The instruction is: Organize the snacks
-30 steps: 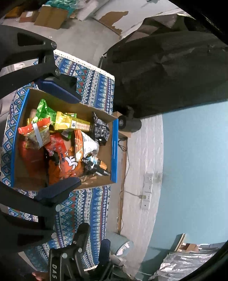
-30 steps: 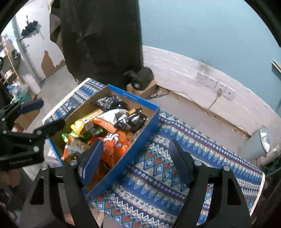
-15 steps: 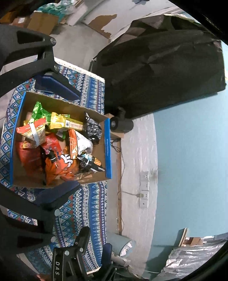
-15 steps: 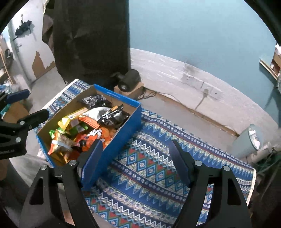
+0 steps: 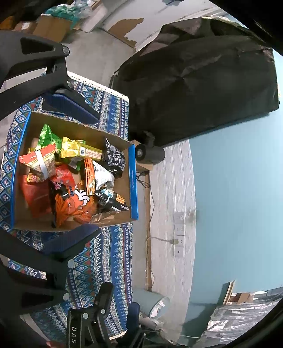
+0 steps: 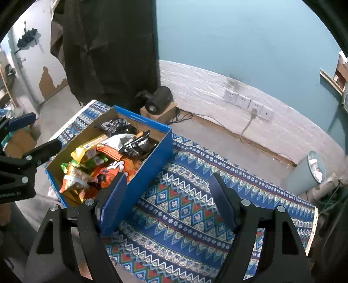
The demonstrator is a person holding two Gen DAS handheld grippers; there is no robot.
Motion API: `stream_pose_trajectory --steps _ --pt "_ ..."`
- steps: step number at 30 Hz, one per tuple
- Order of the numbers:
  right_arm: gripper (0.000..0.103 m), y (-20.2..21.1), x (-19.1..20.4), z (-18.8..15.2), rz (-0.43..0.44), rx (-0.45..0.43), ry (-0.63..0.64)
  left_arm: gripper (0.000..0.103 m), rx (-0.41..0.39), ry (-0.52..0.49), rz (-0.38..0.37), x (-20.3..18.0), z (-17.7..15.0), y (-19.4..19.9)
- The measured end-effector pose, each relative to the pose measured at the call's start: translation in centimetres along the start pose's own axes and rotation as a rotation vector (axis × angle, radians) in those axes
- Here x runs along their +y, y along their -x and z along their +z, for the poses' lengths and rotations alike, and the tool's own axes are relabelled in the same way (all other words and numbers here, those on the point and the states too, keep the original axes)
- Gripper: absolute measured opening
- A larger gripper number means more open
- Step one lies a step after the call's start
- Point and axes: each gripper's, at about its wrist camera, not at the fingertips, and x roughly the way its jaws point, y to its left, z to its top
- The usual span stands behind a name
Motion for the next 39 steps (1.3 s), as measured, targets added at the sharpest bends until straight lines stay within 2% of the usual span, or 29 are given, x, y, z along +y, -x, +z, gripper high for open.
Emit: stream_pose_trajectory --steps 39 --pt "0.077 -0.37 0.31 -0.15 0.01 0.019 -0.007 0.094 0.04 0.009 0.033 0.31 -0.14 -0.63"
